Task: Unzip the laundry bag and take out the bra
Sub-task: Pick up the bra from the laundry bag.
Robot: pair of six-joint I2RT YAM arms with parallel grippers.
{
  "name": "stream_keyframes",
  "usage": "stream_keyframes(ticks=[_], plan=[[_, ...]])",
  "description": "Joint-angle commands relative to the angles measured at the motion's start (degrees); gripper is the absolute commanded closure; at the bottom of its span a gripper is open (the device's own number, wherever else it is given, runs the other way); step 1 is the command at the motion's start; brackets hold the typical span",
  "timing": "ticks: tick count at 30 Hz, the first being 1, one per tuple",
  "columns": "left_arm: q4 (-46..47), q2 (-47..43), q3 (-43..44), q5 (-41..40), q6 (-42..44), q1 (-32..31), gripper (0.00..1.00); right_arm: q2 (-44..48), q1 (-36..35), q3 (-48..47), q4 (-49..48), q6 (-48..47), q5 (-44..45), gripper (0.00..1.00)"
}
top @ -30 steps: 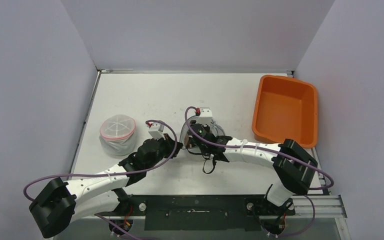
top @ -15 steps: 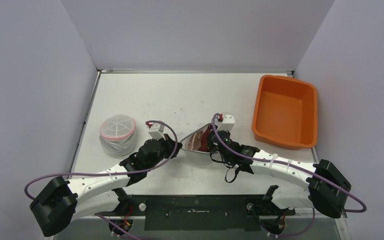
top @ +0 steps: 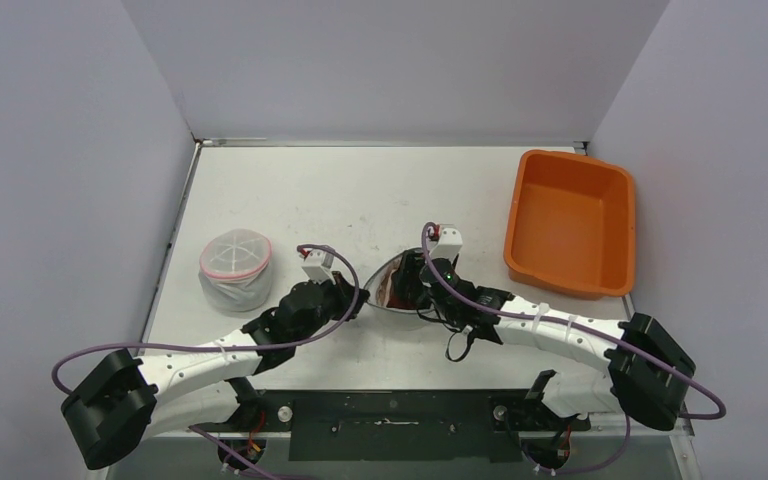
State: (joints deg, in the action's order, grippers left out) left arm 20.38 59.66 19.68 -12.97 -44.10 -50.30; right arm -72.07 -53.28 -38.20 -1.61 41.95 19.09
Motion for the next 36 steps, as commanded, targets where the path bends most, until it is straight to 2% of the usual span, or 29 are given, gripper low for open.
stream_keyframes(ticks=[1,4,9,12,15,18,23,26,29,36], plan=[[3.8,-0.3,0.3,0.7,1.5,-1.0,1.00,-2.4,0.0,-4.6,0.0,1.0,-0.7,0.34],[3.9,-0.2,0.2,0.5,1.3,-1.3,1.00,-3.6,-0.4,-5.9,3.7,1.5,0.9,0.37],[3.8,-0.5,-0.1,-0.1,1.1,-1.4,1.00,-1.7,-0.4,-4.5,6.0,1.7,3.0,0.62],[3.5,-0.6,-0.1,-0.2,1.2,-1.4,1.00,-1.7,-0.2,-4.5,8.8,1.5,4.0,0.71],[3.2,-0.8,0.1,-0.3,1.2,-1.5,1.00,-1.9,-0.1,-4.1,11.0,1.3,4.8,0.73],[2.8,-1.1,0.1,-0.5,1.4,-1.4,1.00,-2.5,-0.1,-4.1,12.9,1.3,5.4,0.61],[2.7,-1.1,0.2,-0.3,1.2,-1.4,1.00,-3.9,0.3,-4.0,13.6,1.0,4.5,0.59],[2.5,-1.3,0.3,-0.2,1.0,-1.4,1.00,-4.9,0.3,-4.7,13.6,0.0,3.6,0.67],[2.1,-1.7,0.4,-0.2,0.9,-1.4,1.00,-4.3,0.3,-5.4,13.3,-1.4,3.1,0.93],[0.5,-2.8,1.2,-1.1,0.8,-1.4,1.00,2.5,-1.0,-8.7,13.5,-8.6,0.8,0.95]])
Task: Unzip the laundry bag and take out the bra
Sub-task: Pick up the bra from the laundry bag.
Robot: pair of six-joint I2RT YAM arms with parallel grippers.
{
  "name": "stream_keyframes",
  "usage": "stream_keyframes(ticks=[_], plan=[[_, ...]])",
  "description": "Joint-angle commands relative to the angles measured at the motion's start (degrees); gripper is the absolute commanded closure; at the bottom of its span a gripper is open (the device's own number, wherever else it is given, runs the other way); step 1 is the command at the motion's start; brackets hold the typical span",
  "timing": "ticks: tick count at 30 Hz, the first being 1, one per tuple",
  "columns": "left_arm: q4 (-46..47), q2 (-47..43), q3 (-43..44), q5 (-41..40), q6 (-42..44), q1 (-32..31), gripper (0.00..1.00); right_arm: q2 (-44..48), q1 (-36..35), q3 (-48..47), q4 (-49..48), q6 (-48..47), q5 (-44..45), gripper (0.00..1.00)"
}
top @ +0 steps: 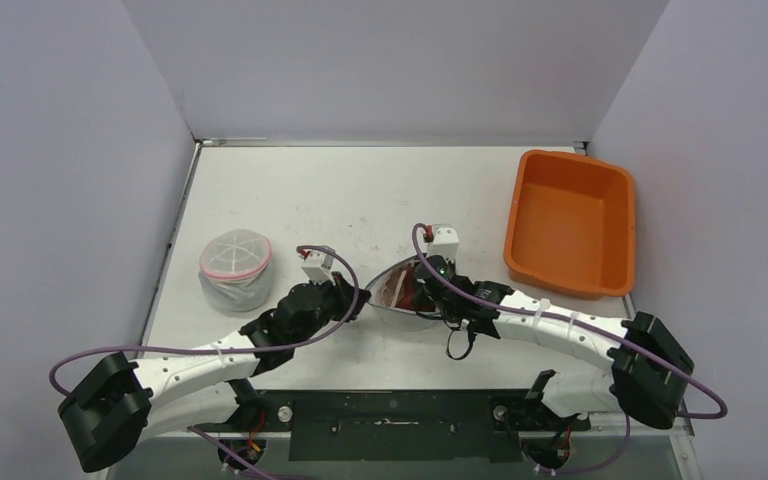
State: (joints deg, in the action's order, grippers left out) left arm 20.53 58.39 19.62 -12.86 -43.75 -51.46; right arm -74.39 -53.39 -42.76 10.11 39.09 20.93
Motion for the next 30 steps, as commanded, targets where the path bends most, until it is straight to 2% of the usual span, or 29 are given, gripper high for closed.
stream_keyframes(ticks=[1,7,14,23,30], plan=[[-0.1,-1.4,1.6,-1.3,0.4,-0.3,1.00,5.9,-1.1,-4.7,2.1,-6.7,-1.5,0.95],[-1.9,-1.5,3.1,-2.5,0.2,-0.3,1.00,12.1,-1.4,-6.3,2.2,-13.1,-7.9,0.95],[-3.3,-1.3,4.2,-3.8,-1.0,-0.2,1.00,16.2,-1.3,-8.6,1.5,-15.8,-16.9,0.95],[-3.1,-1.2,6.2,-3.0,-1.3,-0.3,1.00,21.3,-0.8,-3.4,-15.1,-11.2,-27.0,0.95],[-4.4,-2.1,6.6,-3.7,-2.0,-0.3,1.00,23.1,-0.3,-4.2,-19.9,-9.7,-29.1,0.95]])
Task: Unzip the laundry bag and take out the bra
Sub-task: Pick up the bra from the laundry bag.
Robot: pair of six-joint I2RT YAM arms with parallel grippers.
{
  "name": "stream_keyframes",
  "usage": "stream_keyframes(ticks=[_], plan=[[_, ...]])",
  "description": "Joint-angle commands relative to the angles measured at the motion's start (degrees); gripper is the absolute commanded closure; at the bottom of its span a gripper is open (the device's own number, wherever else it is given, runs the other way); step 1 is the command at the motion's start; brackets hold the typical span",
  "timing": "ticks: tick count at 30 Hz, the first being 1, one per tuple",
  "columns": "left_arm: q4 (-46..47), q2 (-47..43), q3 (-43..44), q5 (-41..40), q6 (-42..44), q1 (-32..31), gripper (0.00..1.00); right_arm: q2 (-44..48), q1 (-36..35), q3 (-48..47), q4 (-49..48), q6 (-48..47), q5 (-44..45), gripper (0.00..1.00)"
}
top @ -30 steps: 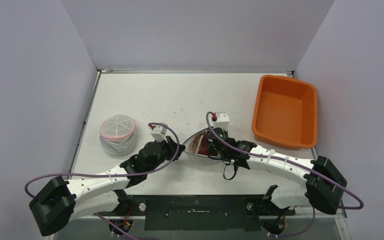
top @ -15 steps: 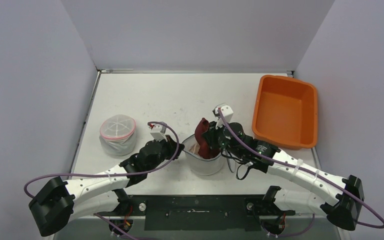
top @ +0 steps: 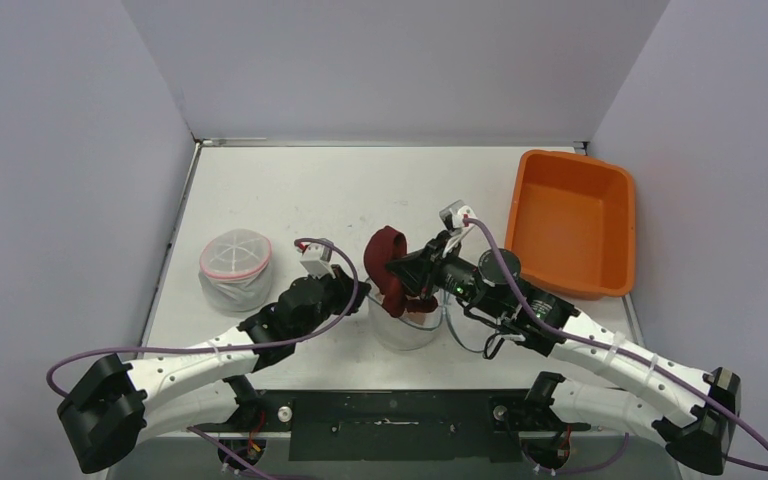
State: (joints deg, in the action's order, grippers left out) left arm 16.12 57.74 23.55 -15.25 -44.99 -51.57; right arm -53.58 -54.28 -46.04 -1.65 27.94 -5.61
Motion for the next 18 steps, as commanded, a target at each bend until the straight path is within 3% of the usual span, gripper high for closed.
stream_keyframes(ticks=[1,10,18], plan=[[-0.1,-1.7,2.6,-1.6,-0.8,-0.2,1.00,2.5,0.7,-1.5,-8.0,1.2,-2.6,0.95],[-1.5,-3.4,1.2,-3.8,-1.7,-0.1,1.00,3.9,0.8,-10.1,-0.7,-3.6,-0.4,0.95],[-3.2,-4.0,1.1,-4.7,-2.0,0.0,1.00,3.6,0.8,-20.0,8.4,-11.3,7.4,0.95]])
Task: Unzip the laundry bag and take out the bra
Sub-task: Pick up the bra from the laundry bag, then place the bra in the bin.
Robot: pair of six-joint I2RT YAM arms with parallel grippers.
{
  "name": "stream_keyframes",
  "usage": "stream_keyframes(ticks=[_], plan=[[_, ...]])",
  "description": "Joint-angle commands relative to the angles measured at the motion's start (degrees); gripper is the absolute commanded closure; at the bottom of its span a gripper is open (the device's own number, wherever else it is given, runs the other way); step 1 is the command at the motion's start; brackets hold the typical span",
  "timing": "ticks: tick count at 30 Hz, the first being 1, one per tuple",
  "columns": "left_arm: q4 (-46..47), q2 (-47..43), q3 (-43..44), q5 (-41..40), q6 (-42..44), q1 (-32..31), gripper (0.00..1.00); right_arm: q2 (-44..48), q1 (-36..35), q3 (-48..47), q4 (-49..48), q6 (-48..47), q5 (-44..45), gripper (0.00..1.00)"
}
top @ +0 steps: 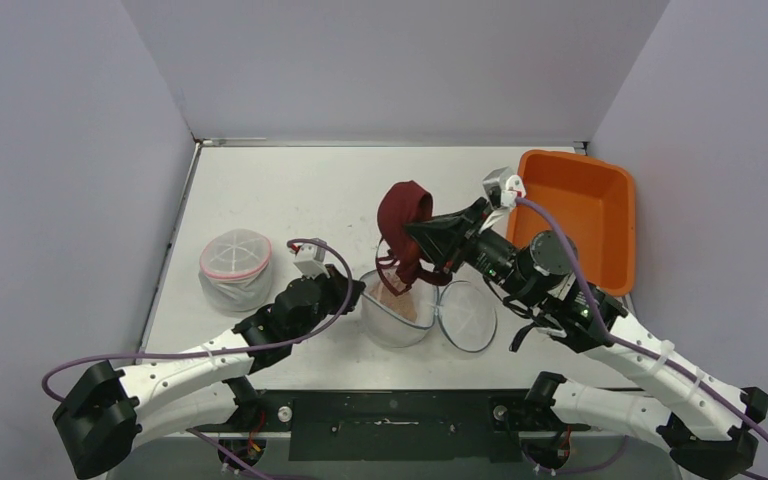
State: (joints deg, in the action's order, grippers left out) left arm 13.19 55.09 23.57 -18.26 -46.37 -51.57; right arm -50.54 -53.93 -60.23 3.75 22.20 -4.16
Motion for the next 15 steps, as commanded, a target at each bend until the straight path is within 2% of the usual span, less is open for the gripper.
stream_keyframes(ticks=[1,7,11,13,15], plan=[[-0.6,-1.4,1.0,-1.8,-0.6,-0.1,1.00,0.4,0.4,-7.0,3.9,-6.5,7.7,0.95],[-3.0,-4.1,-1.0,-3.3,-1.4,-0.1,1.00,-2.5,0.5,-15.0,9.2,-12.3,20.8,0.95],[-4.5,-6.6,-2.1,-4.7,-2.4,0.0,1.00,-6.9,0.5,-18.9,11.6,-15.2,42.8,0.95],[-5.4,-7.7,-2.2,-5.3,-2.6,0.0,1.00,-9.4,0.8,-18.8,10.8,-16.6,54.9,0.95],[-6.5,-8.5,-2.1,-5.9,-2.9,0.0,1.00,-11.6,1.8,-17.7,8.2,-19.0,62.9,0.95]])
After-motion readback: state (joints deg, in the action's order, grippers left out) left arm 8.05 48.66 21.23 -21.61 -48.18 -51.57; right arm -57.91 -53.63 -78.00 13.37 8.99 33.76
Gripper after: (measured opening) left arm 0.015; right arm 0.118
